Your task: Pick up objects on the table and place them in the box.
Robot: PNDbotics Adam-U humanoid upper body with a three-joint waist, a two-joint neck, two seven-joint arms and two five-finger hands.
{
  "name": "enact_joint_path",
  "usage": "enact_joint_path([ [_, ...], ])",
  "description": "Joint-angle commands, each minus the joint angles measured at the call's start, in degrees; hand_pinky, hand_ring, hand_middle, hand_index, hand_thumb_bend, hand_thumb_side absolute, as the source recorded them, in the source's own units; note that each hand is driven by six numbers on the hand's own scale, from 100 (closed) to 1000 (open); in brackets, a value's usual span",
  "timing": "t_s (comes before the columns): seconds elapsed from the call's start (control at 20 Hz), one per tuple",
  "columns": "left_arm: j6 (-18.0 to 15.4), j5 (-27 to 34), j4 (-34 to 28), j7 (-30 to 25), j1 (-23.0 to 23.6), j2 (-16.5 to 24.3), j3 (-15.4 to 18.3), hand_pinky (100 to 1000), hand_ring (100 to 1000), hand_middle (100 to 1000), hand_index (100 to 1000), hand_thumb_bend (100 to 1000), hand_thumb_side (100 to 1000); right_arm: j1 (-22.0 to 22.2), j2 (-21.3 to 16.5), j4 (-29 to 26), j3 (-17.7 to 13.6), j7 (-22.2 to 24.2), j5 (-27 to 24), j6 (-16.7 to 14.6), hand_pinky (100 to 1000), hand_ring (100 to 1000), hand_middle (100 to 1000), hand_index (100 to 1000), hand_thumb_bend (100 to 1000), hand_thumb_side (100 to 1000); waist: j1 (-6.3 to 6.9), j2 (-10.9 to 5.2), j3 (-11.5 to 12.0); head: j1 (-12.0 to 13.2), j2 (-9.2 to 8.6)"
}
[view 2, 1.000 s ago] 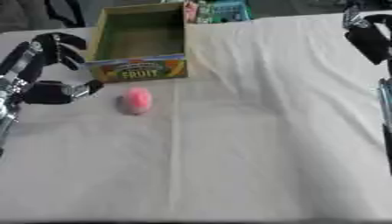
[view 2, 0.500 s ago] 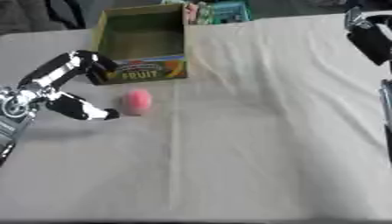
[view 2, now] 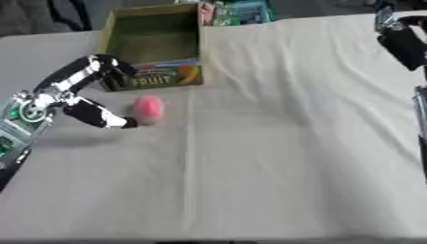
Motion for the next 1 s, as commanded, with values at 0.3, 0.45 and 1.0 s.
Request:
enact_joint_path([
  [0.3,-0.59,-5.05,4.69,1.91,-3.6,-1.64,-1.82,627,660,692,780,642,100,-0.85,-0.44,-0.8,-0.1,0.23,-0.01,-0.18,725,874,701,895,100,493,-0.32,-1.31,-0.25,0.45,0.33],
  [0.45,-1.17,-6.67,6.24,0.84,-4.19,-2.0,-2.38,629,659,685,775,625,100,-0.86,-0.39,-0.81,-0.09,0.23,0.0,-0.19,725,874,701,894,100,493,-0.3,-1.34,-0.29,0.5,0.36],
  [1.0,-3.39,-12.89,11.52,-1.11,-5.45,-3.13,-3.33,630,638,648,751,539,100,-0.79,-0.33,-0.83,-0.02,0.3,-0.05,-0.18,724,875,700,895,100,495,-0.19,-1.33,-0.49,0.39,0.6],
])
